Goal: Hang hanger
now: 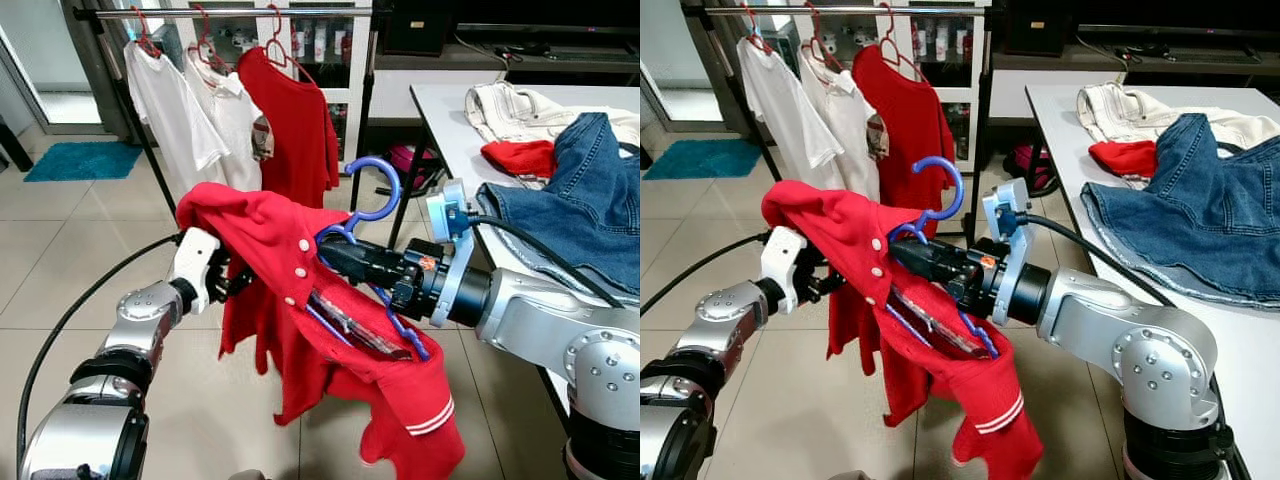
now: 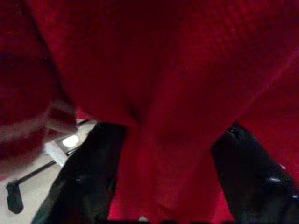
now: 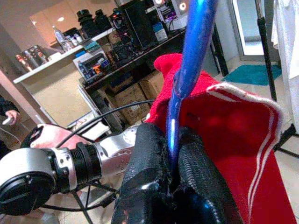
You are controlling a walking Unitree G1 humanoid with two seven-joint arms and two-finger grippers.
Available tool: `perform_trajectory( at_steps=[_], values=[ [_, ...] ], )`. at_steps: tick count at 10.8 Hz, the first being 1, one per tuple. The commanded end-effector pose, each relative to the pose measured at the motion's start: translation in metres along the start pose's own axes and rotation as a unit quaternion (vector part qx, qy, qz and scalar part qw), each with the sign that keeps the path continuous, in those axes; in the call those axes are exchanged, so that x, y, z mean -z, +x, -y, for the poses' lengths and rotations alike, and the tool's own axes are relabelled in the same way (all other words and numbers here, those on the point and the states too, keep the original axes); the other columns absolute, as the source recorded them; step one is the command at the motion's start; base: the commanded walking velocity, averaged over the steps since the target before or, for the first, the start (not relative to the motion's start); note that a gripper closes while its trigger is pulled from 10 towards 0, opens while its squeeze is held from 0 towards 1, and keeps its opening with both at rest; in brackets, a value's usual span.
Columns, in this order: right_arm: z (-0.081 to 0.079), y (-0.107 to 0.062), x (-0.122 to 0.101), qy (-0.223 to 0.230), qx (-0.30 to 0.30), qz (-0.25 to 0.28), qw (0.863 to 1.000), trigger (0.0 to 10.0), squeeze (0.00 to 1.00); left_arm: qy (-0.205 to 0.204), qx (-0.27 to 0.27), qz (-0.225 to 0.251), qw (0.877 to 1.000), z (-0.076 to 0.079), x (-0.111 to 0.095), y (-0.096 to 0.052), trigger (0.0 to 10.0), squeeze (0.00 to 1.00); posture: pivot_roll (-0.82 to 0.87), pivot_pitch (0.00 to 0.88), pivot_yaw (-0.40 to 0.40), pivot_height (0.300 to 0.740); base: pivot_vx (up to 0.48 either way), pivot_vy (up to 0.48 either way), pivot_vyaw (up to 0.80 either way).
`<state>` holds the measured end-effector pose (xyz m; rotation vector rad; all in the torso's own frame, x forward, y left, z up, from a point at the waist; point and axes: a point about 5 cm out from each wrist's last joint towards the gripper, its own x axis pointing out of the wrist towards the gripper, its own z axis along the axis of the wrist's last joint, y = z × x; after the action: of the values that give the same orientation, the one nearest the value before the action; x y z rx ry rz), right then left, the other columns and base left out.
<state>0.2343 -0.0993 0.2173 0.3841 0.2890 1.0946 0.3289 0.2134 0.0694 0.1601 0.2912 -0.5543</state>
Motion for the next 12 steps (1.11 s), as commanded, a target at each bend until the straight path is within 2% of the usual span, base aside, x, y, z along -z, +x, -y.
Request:
perform_trajectory(
  at_steps=[1, 4, 10, 11, 12],
  values=[
    [-0.007, -0.001, -0.004, -0.008, -0.017, 0.007, 1.0, 10.0, 0.0, 0.012, -0.001, 0.004, 1.0, -0.003, -0.005, 0.001, 0.0, 0.0, -0.06, 0.0, 0.056, 0.74, 0.0, 0.0, 0.0],
    [-0.006, -0.001, -0.005, -0.008, -0.016, 0.006, 1.0, 10.0, 0.0, 0.013, -0.012, -0.011, 1.0, -0.004, 0.0, -0.002, 0.0, 0.0, -0.06, 0.0, 0.052, 0.74, 0.0, 0.0, 0.0],
    [-0.004, -0.002, -0.007, -0.01, -0.01, 0.011, 1.0, 10.0, 0.0, -0.032, -0.115, -0.085, 0.989, -0.02, 0.031, -0.021, 0.0, 0.0, -0.06, 0.0, 0.053, 0.74, 0.0, 0.0, 0.0],
    [-0.001, -0.002, -0.008, -0.012, 0.003, 0.014, 1.0, 10.0, 0.0, -0.041, -0.121, -0.106, 0.986, -0.018, 0.04, -0.024, 0.0, 0.0, -0.06, 0.0, 0.053, 0.74, 0.0, 0.0, 0.0],
    [0.011, -0.002, -0.013, -0.01, 0.051, 0.033, 0.998, 10.0, 0.0, -0.046, -0.111, -0.141, 0.983, -0.011, 0.055, -0.027, 0.0, 0.0, -0.06, 0.0, 0.053, 0.74, 0.0, 0.0, 0.0]
  ],
)
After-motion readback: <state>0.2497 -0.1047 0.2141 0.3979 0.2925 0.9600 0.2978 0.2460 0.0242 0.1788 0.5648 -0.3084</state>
